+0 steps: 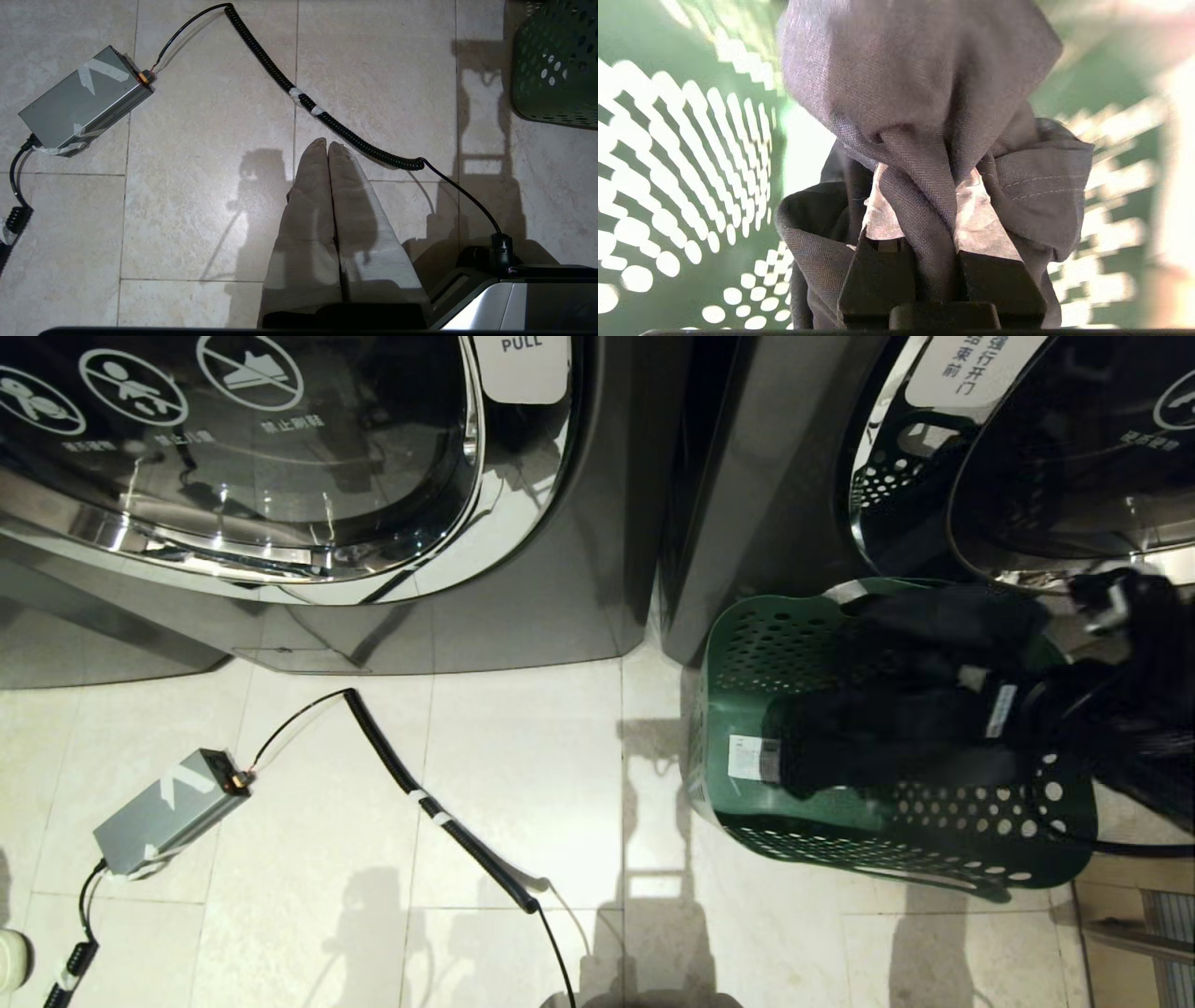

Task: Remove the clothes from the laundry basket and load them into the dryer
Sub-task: Take the clothes out of the basket

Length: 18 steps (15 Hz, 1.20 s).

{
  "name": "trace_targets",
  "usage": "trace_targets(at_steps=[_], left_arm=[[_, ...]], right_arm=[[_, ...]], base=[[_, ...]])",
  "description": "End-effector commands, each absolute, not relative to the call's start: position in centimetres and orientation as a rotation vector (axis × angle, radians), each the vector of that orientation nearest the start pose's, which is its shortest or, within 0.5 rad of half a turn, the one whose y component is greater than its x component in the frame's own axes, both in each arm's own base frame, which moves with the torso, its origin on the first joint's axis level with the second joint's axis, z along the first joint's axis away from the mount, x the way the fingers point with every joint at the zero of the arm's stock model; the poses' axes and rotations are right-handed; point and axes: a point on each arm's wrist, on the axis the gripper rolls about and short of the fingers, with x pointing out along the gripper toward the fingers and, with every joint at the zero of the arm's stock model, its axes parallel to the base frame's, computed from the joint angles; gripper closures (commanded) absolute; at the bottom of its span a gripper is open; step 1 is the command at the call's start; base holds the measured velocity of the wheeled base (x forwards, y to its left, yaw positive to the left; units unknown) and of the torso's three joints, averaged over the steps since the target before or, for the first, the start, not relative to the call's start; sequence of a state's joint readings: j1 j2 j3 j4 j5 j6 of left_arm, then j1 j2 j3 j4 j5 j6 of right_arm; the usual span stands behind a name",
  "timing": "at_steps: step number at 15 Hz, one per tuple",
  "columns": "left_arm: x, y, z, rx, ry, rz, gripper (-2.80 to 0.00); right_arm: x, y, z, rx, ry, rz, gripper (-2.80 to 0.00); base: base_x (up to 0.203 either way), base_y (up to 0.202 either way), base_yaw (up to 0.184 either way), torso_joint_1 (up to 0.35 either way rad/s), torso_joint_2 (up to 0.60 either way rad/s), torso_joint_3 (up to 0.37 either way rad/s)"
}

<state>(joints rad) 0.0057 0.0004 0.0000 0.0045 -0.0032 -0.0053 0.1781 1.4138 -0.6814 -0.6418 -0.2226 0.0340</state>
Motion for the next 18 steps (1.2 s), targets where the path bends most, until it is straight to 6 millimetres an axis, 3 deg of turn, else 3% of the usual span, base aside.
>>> trace_targets(at_steps=[1, 5, 9, 10, 16, 18], left_arm=[[-2.3, 0.0, 7.5, -0.006, 0.003, 0.003, 0.00], [-2.3, 0.0, 7.5, -0.006, 0.003, 0.003, 0.00], [-2.3, 0.0, 7.5, -0.006, 0.003, 0.003, 0.00], [-2.3, 0.0, 7.5, -0.006, 0.003, 0.004, 0.00], [-2.3, 0.0, 7.5, -0.006, 0.003, 0.005, 0.00], [-2.3, 0.0, 7.5, -0.005, 0.003, 0.003, 0.00]], right_arm=[[16.8, 2.0, 27.1, 0.007, -0.125, -0.068, 0.00], [6.8, -0.3, 27.5, -0.083, -0.247, -0.102, 0.00], [0.3, 0.0, 25.2, -0.146, -0.354, -0.087, 0.00], [-0.5, 0.1, 23.7, -0.167, -0.347, -0.085, 0.00], [-0.9, 0.1, 10.9, -0.218, -0.097, 0.016, 0.00], [-2.0, 0.2, 8.9, -0.215, -0.089, 0.044, 0.00]], base=[[0.000, 0.000, 0.000, 0.000, 0.00, 0.000], [0.000, 0.000, 0.000, 0.000, 0.00, 0.000], [0.000, 0.000, 0.000, 0.000, 0.00, 0.000], [0.000, 0.000, 0.000, 0.000, 0.00, 0.000], [0.000, 0.000, 0.000, 0.000, 0.00, 0.000], [0.000, 0.000, 0.000, 0.000, 0.00, 0.000]])
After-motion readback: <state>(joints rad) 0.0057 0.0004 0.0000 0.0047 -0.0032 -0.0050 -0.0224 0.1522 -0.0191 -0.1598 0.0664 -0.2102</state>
